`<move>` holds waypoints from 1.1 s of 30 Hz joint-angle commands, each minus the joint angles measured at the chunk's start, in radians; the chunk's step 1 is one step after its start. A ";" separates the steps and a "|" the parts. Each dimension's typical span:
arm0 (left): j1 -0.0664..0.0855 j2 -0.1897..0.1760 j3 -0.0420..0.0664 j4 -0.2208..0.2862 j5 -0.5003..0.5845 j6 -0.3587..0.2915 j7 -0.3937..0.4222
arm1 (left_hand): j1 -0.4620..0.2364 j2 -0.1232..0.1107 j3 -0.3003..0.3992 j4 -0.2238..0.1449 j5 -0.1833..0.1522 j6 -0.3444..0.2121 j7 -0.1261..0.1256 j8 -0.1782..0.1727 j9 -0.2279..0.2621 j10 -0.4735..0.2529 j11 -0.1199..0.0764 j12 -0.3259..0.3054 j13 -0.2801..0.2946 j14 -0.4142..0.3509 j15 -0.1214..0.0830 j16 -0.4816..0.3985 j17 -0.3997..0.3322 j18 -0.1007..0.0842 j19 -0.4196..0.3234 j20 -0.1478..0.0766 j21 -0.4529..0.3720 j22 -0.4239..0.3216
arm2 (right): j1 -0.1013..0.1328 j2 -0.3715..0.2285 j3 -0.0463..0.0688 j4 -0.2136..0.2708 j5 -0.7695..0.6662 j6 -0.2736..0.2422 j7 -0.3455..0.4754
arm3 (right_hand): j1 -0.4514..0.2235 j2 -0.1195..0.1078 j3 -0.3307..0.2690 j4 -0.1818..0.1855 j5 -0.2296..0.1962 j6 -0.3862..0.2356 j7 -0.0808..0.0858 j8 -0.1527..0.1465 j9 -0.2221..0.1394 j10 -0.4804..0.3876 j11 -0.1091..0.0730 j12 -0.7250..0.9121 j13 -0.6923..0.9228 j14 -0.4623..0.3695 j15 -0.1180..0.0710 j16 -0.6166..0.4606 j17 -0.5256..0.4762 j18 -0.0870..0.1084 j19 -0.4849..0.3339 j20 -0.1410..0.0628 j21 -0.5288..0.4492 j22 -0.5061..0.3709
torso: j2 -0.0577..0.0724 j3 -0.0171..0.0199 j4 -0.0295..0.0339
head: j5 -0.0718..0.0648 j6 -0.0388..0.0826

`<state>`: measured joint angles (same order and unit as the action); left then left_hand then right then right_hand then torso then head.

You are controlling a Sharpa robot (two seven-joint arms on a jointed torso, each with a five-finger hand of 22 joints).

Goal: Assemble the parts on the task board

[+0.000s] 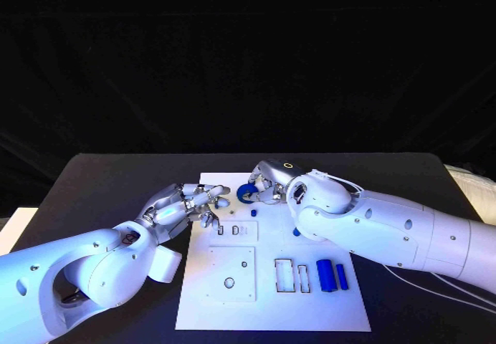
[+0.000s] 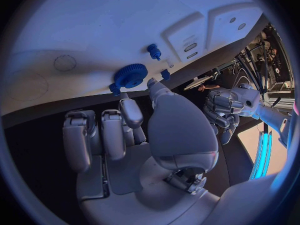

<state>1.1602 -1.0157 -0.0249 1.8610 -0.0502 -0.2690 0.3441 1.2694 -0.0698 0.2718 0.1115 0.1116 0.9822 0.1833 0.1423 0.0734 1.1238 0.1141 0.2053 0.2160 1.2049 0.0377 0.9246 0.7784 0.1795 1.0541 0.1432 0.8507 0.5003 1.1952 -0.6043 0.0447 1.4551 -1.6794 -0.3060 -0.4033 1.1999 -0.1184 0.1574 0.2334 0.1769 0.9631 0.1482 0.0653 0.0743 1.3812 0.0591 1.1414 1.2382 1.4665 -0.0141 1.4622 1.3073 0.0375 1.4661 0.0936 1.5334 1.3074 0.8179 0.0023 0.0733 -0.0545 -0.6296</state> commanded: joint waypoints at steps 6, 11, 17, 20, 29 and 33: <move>0.001 -0.002 0.001 -0.004 -0.004 0.019 0.005 | 0.004 0.002 0.000 -0.003 -0.003 -0.007 0.003 -0.005 -0.001 -0.007 -0.002 -0.003 0.001 -0.006 -0.001 -0.004 -0.001 0.003 -0.006 -0.002 0.000 0.001 | -0.003 -0.118 0.008 0.071 0.186 -0.190 0.200 | 0.040 0.020 0.007 -0.011 0.012 0.002 0.001 -0.001 0.000 0.007 0.001 0.000 0.002 0.070 0.001 0.001 0.097 -0.016 0.043 0.004 0.000 0.176 | -0.004 0.0000 -0.0064 | -0.003 0.007; 0.001 -0.003 0.000 -0.011 -0.004 0.021 0.006 | 0.004 0.002 -0.001 -0.004 -0.003 -0.007 0.003 -0.005 -0.001 -0.007 -0.002 -0.003 0.001 -0.008 -0.001 -0.007 -0.006 0.003 -0.007 -0.002 0.000 0.002 | -0.002 -0.220 0.013 0.096 0.370 -0.163 0.371 | 0.140 0.034 0.038 -0.078 0.022 0.004 0.001 -0.001 -0.001 -0.002 -0.001 -0.011 -0.002 0.070 -0.001 0.000 0.097 -0.015 0.041 0.002 -0.002 0.173 | -0.012 0.0001 -0.0169 | -0.004 0.010; 0.001 -0.004 0.000 -0.027 -0.004 0.023 0.011 | 0.005 0.002 -0.001 -0.007 -0.003 -0.007 0.003 -0.005 0.000 -0.008 -0.002 -0.003 0.002 -0.032 0.000 -0.044 -0.044 0.003 -0.015 -0.001 -0.002 0.001 | -0.005 -0.329 0.015 0.095 0.504 -0.103 0.502 | 0.198 0.013 0.046 -0.133 0.024 0.009 0.002 0.000 -0.001 -0.006 -0.001 -0.019 -0.005 0.070 -0.001 0.001 0.099 -0.014 0.037 0.002 -0.004 0.170 | -0.019 0.0047 -0.0287 | -0.021 0.021; 0.001 -0.004 0.000 -0.035 -0.004 0.025 0.013 | 0.006 0.003 0.000 -0.008 -0.003 -0.007 0.002 -0.005 0.000 -0.008 -0.002 -0.002 0.003 -0.036 0.000 -0.049 -0.048 0.003 -0.018 0.000 -0.003 0.001 | -0.018 -0.366 0.016 0.087 0.525 -0.096 0.523 | 0.201 0.011 0.045 -0.138 0.023 0.010 0.002 0.000 -0.001 -0.007 -0.001 -0.020 -0.006 0.070 -0.001 0.001 0.100 -0.014 0.037 0.002 -0.004 0.170 | -0.021 0.0065 -0.0303 | -0.031 0.024; 0.001 -0.003 0.000 -0.049 -0.004 0.028 0.014 | 0.007 0.004 0.000 -0.009 -0.003 -0.006 0.002 -0.004 0.000 -0.008 -0.002 -0.002 0.003 -0.036 0.000 -0.049 -0.046 0.003 -0.019 0.000 -0.003 0.001 | -0.048 -0.396 0.016 0.007 0.526 -0.077 0.541 | 0.209 0.007 0.045 -0.147 0.021 0.008 0.003 -0.002 -0.001 -0.008 -0.001 -0.024 -0.008 0.070 -0.001 0.001 0.101 -0.014 0.037 0.003 -0.004 0.169 | -0.022 0.0094 -0.0313 | -0.027 0.016; 0.001 -0.002 0.000 -0.052 -0.004 0.028 0.014 | 0.007 0.004 0.000 -0.009 -0.003 -0.006 0.002 -0.004 0.000 -0.008 -0.002 -0.002 0.003 -0.036 0.000 -0.049 -0.046 0.003 -0.019 0.000 -0.003 0.001 | -0.058 -0.387 0.016 -0.025 0.517 -0.076 0.541 | 0.210 0.006 0.045 -0.148 0.021 0.006 0.003 -0.002 -0.002 -0.009 -0.001 -0.025 -0.009 0.070 -0.001 0.001 0.100 -0.014 0.036 0.003 -0.005 0.168 | -0.022 0.0096 -0.0308 | -0.025 0.014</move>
<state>1.1602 -1.0196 -0.0251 1.8086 -0.0503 -0.2628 0.3459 1.2694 -0.0699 0.2716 0.1061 0.1116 0.9785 0.1870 0.1423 0.0734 1.1201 0.1105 0.2053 0.2173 1.1763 0.0376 0.8782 0.7317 0.1794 1.0432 0.1431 0.8507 0.5010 1.1388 -0.9953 0.0604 1.4355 -1.1689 -0.4054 0.1071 1.3980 -0.1109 0.2015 0.0920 0.2012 0.9665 0.1516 0.0653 0.0739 1.3821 0.0580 1.1220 1.2308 1.4665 -0.0142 1.4622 1.3078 0.0374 1.4661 0.0935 1.5336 1.3081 0.7958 0.0115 0.0421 -0.0810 -0.6146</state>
